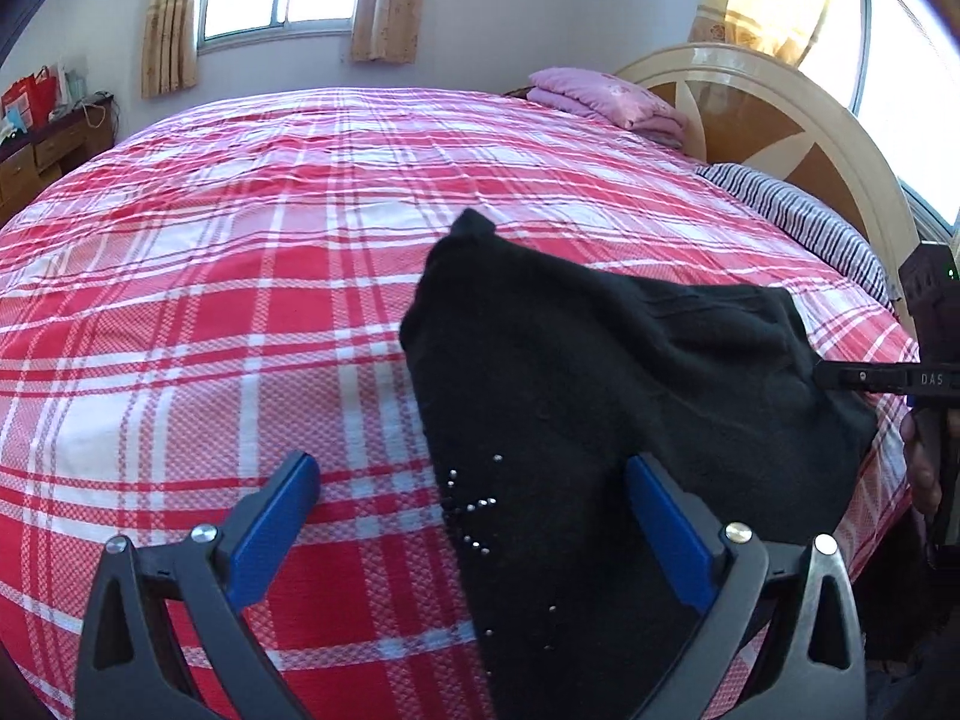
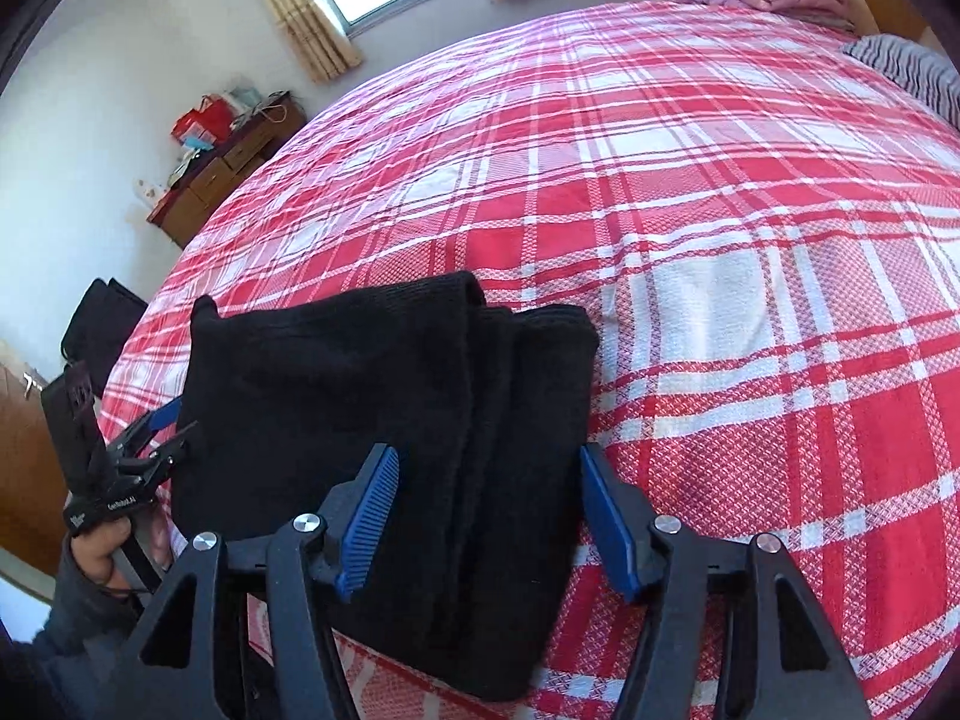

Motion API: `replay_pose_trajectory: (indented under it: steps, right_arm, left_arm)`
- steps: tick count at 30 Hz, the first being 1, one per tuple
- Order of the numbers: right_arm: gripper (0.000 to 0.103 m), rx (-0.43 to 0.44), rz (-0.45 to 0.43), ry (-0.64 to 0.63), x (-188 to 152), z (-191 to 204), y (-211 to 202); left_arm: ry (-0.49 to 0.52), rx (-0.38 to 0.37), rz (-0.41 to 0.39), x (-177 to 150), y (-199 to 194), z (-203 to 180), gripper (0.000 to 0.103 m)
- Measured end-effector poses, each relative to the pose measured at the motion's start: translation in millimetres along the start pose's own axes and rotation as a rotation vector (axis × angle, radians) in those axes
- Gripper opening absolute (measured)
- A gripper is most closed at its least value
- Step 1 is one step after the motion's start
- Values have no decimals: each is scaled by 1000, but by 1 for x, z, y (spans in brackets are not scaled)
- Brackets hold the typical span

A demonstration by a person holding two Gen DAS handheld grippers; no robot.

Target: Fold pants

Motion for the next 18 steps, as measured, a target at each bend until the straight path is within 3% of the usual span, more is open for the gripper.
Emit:
replay_pose_trajectory:
  steps: [12,16,18]
  right_arm:
    - [63,-4,-50,-14,-6,4,1]
    - [59,1,-67,-18,-7,4,-2]
    - [49,24,-70,-10,-6,2,-3]
  left_arm:
    - [53,-39,-9,0,5,-12,99]
    - [53,-70,-17,1,5,-11,88]
    - [50,-103,-24,1,4,-11,76]
Point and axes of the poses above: each gripper's, at about its wrist camera, not at the fingertips, and y roughly the way its jaws point, z to its left, x to its top, the point moved 1 cm from there along y, roughly the way its jaws point, and after that the axes turned 11 degrees about y, right-handed, at the moved point
